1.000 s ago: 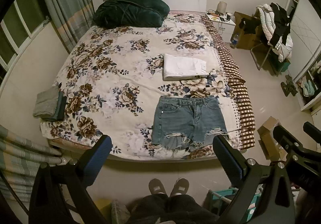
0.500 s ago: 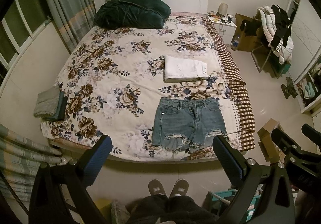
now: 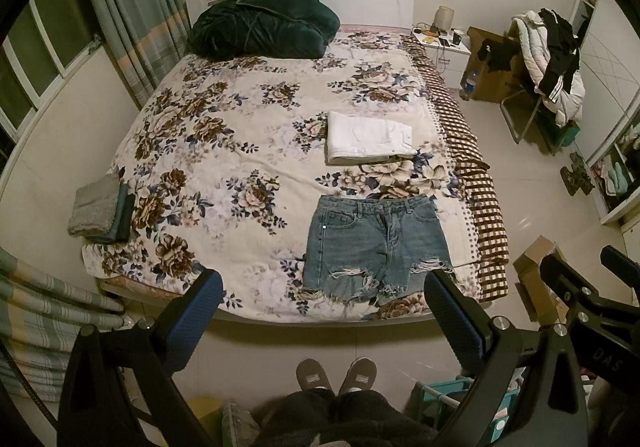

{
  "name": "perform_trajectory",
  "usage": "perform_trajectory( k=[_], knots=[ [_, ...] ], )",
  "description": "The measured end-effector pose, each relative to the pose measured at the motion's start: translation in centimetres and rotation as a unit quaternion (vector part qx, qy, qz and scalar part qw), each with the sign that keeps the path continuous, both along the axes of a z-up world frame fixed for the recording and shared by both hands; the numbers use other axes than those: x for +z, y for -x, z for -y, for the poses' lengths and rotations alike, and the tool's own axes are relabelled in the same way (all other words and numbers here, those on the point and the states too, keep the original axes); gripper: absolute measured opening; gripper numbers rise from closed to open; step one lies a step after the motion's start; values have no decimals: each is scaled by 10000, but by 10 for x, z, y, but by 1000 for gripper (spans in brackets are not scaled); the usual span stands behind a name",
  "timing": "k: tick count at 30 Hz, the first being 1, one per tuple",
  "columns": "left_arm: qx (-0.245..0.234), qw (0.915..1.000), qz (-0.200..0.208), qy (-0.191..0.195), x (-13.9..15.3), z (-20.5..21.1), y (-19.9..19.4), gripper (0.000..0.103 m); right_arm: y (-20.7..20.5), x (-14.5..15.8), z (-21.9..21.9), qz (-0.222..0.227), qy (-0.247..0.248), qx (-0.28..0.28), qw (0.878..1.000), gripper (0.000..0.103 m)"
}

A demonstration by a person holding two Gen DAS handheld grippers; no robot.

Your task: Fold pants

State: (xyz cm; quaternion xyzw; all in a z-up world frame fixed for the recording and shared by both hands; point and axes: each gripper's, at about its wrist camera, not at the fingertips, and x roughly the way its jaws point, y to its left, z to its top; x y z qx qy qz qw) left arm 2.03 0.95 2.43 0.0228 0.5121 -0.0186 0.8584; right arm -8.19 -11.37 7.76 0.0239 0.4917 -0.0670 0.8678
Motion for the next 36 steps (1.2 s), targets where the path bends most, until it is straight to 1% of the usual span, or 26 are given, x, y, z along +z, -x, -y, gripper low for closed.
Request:
perform_trajectory(
  k=[7, 8, 20, 27, 28, 29, 33, 36],
  knots=[
    [-4, 10000, 7, -11, 0, 0, 0, 103, 1, 4, -5, 2, -15, 3, 10000, 103],
    [-2, 10000, 4, -5, -1, 1, 1, 103, 0, 1, -1, 1, -4, 3, 10000, 103],
    [-10, 10000, 16, -3, -1, 1, 2, 103, 1, 3, -4, 3, -7, 4, 10000, 103],
    [-19, 10000, -1, -8, 4, -3, 1, 103, 1, -1, 0, -7, -20, -5, 10000, 103],
    [-24, 10000, -15, -10, 6, -4, -1, 103, 2, -2, 1, -27, -35, -10, 10000, 103],
    [-16, 10000, -13, 0, 9, -9, 7, 103, 2, -2, 0, -52, -49, -17, 10000, 103],
    [-35, 10000, -43, 16, 15, -13, 4, 103, -2, -7, 2, -132, -89, -27, 9999, 103],
    [-11, 10000, 10, 2, 11, -11, 2, 103, -5, -12, 4, -157, -106, -40, 9998, 103]
  ],
)
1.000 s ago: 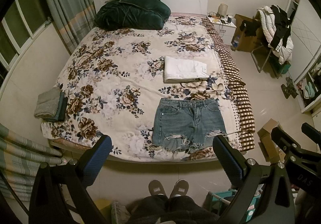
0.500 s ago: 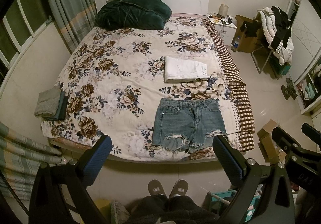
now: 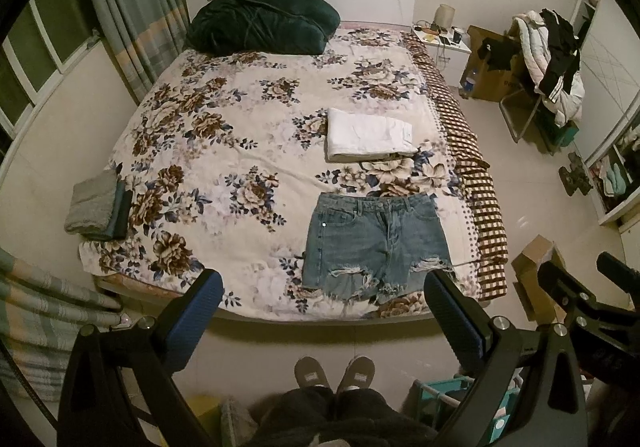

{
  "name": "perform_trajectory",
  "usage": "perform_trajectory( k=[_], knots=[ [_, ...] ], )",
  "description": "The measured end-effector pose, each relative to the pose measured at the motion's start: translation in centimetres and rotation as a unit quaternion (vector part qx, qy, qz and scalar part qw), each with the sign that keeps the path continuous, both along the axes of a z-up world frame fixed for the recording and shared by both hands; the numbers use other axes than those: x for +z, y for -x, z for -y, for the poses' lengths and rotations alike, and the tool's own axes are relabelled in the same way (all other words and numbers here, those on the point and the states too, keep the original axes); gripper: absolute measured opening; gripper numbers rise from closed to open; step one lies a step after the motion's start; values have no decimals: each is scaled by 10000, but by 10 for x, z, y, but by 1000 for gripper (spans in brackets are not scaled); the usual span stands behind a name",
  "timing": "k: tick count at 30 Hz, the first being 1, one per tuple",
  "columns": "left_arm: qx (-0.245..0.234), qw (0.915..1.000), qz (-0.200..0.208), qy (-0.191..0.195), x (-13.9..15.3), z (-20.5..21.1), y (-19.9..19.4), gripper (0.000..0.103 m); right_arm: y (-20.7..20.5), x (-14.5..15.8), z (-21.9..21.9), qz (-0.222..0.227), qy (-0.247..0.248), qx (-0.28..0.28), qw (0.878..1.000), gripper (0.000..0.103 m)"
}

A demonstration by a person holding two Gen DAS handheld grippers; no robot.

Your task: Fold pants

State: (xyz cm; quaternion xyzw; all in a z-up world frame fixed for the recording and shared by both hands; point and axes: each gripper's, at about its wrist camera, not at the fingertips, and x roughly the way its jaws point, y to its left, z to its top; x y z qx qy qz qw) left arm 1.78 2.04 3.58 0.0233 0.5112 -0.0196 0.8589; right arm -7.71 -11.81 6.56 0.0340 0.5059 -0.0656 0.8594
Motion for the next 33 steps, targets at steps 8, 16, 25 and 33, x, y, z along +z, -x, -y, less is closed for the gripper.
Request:
perform_trajectory(
  k=[8, 16, 25, 33],
  knots=[
    [138, 9990, 343, -248, -54, 13, -58, 103, -66, -65, 41, -248, -329, -261, 9988, 103],
    [493, 9959, -317, -694, -162, 73, -134, 103, -177, -178, 131, -966, -889, -133, 9913, 103],
    [834, 9844, -1500, -383, -351, 228, -181, 103, -311, -340, 285, -1551, -895, 291, 9834, 103],
    [486, 9595, -2648, -825, -547, 348, -151, 103, -352, -477, 347, -2061, -692, 831, 9725, 103]
  ],
)
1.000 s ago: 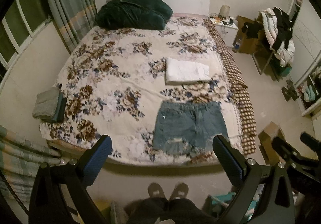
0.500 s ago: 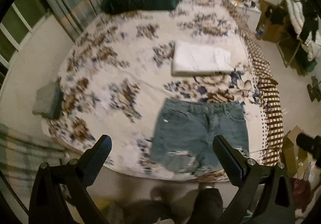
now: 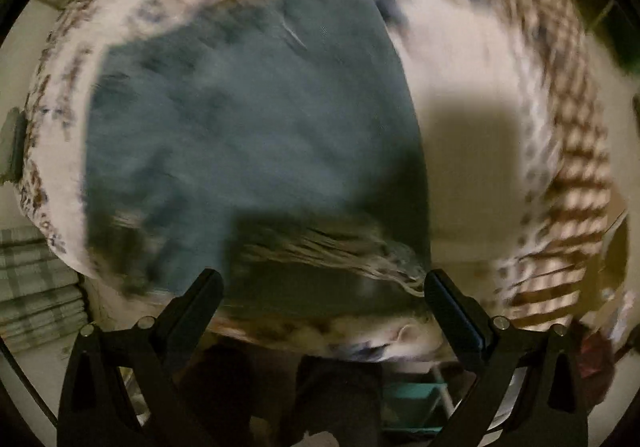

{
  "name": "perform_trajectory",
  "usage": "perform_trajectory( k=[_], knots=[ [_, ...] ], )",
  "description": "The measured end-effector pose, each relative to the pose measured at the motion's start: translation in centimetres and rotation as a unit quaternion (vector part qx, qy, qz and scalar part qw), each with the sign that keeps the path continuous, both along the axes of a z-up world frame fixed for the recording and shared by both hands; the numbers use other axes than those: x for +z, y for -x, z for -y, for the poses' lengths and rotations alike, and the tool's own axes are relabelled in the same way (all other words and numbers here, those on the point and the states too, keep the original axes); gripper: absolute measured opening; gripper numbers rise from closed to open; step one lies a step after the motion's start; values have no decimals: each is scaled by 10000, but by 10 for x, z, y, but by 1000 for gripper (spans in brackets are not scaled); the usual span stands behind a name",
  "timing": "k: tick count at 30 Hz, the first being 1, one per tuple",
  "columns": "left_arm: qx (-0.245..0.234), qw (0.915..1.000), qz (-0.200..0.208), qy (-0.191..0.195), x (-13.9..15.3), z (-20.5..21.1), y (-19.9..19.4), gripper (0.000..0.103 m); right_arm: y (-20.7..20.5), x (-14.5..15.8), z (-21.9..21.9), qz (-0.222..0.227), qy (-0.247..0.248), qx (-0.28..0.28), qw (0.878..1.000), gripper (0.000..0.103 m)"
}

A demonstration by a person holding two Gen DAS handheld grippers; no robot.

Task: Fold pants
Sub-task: 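Lower both tools to the shorts and grasp the waistband corners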

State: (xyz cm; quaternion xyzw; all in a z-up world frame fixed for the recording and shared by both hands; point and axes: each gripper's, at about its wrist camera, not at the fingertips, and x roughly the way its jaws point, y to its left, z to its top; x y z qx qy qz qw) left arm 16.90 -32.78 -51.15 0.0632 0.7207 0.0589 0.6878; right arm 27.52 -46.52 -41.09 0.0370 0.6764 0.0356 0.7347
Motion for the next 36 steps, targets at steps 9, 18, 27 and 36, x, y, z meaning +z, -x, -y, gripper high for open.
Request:
perform_trajectory(
  k=[9, 18, 27, 36],
  knots=[
    [478, 9979, -62, 442, -51, 13, 19, 56, -14, -100, -41, -784, -898, 664, 9906, 103],
    [518, 9928, 426, 992, -9, -16, 20, 5, -45, -152, -101, -1351, -1617, 715, 9749, 101],
    [620, 9825, 886, 1516, 52, -86, 24, 5, -53, -140, -136, -1047, -1271, 676, 9840, 6],
    [706, 9672, 1566, 1870, 109, -171, 60, 4, -33, -54, -191, -590, -1066, 517, 9912, 5]
  ],
)
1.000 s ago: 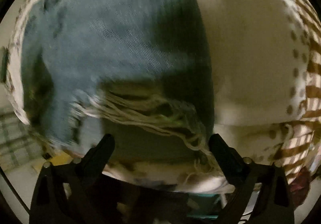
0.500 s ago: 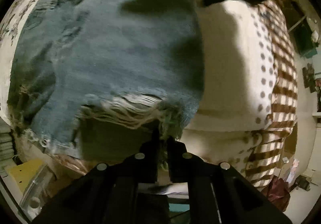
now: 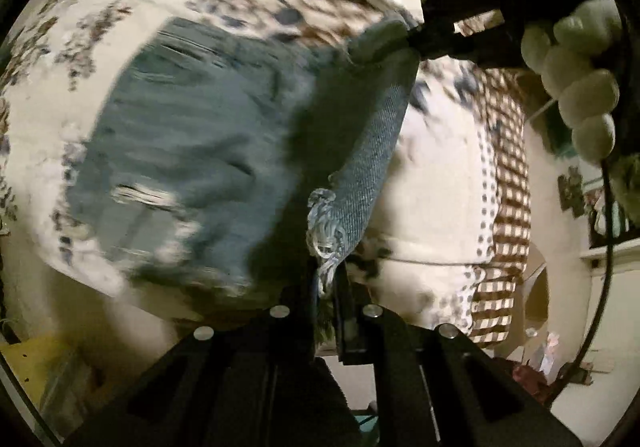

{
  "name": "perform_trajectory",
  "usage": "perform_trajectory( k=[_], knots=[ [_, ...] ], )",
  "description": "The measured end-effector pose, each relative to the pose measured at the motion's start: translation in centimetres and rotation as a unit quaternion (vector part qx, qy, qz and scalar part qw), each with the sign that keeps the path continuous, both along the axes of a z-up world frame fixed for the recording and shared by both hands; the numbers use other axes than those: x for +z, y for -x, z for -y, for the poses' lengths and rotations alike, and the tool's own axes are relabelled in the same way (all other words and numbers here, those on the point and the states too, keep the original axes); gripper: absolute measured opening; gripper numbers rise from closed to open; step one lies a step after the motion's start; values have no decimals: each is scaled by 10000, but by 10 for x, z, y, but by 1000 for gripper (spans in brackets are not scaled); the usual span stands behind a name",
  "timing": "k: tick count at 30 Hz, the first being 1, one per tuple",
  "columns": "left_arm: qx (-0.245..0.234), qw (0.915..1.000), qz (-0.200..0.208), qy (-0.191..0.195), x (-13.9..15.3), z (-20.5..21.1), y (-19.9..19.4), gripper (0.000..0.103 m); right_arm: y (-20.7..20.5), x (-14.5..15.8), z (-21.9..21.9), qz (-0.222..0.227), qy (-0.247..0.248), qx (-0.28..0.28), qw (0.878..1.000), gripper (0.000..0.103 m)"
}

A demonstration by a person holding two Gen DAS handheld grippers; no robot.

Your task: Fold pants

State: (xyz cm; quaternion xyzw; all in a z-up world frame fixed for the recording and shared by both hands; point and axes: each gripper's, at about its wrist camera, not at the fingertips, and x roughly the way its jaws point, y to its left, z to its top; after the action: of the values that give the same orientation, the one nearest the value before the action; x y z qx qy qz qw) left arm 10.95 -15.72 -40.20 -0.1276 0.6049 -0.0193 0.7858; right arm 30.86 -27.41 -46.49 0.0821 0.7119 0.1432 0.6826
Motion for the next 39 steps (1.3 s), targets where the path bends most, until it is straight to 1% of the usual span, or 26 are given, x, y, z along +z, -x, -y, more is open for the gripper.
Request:
perform_trajectory(
  k=[1, 3, 5, 7, 9, 11, 14, 16, 20, 22, 24, 28, 31, 32, 33, 34, 36, 37, 38, 39],
  knots=[
    [68, 10000, 56, -4, 3, -10, 4, 4, 2, 10, -7, 35, -33, -4, 10000, 5],
    [269, 9995, 152, -7, 7, -35, 5, 4, 1, 29, -45, 136, -66, 21, 9999, 5],
    [553, 9983, 188, -14, 10, -71, 7, 4, -1, 36, -84, 189, -58, 113, 9997, 4],
    [839, 9963, 198, -32, 5, -105, 8, 4, -4, 37, -127, 199, -8, 253, 9995, 4],
    [1108, 9937, 168, 31, -9, -136, 6, 5, -10, 31, -175, 160, 66, 396, 9991, 4],
    [1417, 9897, 88, 161, -25, -167, 6, 5, -16, 18, -213, 120, 184, 538, 9983, 3],
    [1726, 9849, 45, 118, -52, -195, 7, 5, -26, -14, -264, 40, 468, 777, 9959, 3],
    [1983, 9799, -67, 191, -72, -212, 9, 5, -28, -34, -294, -1, 731, 943, 9929, 3],
    [2307, 9723, -168, 347, -96, -228, 16, 5, -24, -54, -328, -7, 1116, 1198, 9865, 3],
    [2378, 9706, -151, 346, -102, -230, 17, 5, -22, -60, -339, 36, 1322, 1246, 9834, 3],
    [2400, 9700, -129, 368, -107, -233, 16, 5, -23, -63, -341, 12, 1420, 1150, 9832, 3],
    [2425, 9697, 9, 286, -108, -238, 8, 5, -35, -63, -339, 10, 1429, 865, 9859, 3],
    [2454, 9692, 19, 229, -114, -245, 0, 7, -45, -60, -340, 92, 1350, 849, 9872, 3],
    [2497, 9680, -51, 231, -117, -249, -1, 9, -49, -60, -341, 71, 1317, 899, 9872, 4],
    [2617, 9647, -106, 264, -120, -253, 0, 9, -52, -64, -343, -23, 1276, 1018, 9866, 4],
    [2737, 9612, -97, 326, -120, -255, 4, 9, -56, -66, -342, -156, 1218, 1119, 9861, 6],
    [3078, 9494, 84, 625, -114, -260, 17, 10, -59, -66, -339, -442, 881, 1292, 9867, 14],
    [3263, 9428, 168, 662, -109, -261, 24, 14, -62, -61, -334, -587, 538, 1385, 9872, 26],
    [3458, 9361, 240, 590, -101, -261, 31, 18, -63, -54, -328, -630, 344, 1433, 9871, 44],
    [3615, 9307, 269, 489, -94, -260, 37, 31, -65, -45, -320, -619, 179, 1471, 9870, 51]
  ],
)
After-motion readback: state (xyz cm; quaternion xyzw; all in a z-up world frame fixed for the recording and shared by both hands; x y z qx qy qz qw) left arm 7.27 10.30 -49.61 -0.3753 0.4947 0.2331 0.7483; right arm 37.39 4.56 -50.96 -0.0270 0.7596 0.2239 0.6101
